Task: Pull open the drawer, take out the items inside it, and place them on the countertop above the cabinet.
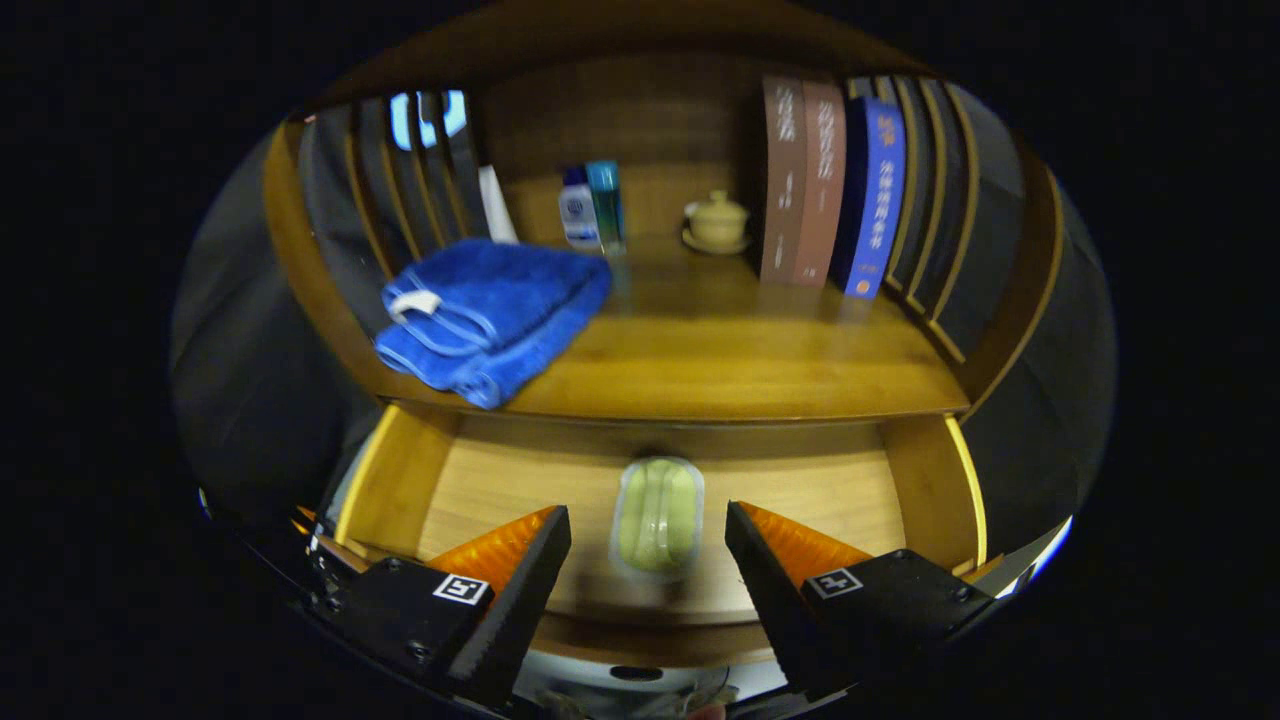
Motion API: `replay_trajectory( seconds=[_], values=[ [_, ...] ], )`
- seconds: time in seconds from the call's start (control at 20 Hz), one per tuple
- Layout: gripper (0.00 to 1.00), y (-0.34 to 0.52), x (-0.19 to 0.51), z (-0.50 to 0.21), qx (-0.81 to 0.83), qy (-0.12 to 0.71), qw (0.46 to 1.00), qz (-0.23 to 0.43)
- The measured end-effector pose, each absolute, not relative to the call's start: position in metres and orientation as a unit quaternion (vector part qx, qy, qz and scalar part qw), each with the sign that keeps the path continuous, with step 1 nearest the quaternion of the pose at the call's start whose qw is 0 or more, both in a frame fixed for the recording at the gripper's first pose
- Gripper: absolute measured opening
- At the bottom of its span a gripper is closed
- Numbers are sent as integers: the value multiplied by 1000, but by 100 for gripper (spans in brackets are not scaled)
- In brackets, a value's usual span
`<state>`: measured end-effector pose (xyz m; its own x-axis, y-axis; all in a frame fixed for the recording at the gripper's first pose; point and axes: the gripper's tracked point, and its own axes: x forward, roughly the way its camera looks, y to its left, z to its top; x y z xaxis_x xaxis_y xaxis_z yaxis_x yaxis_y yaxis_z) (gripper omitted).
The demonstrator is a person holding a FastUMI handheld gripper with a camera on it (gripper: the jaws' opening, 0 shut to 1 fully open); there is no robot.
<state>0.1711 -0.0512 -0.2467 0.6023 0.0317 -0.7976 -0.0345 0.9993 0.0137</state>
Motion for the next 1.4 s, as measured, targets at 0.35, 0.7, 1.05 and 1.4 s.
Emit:
replay_trajectory(
  seconds=[0.35, 0.7, 1.05, 1.4],
  values=[
    [81, -53, 193, -322, -4, 537, 844, -5],
    [24, -49, 203, -331, -4, 536, 844, -4],
    [24, -42, 188, -305, 11, 537, 844, -2],
    [24, -37, 171, -246, 35, 530, 847, 9]
  ],
)
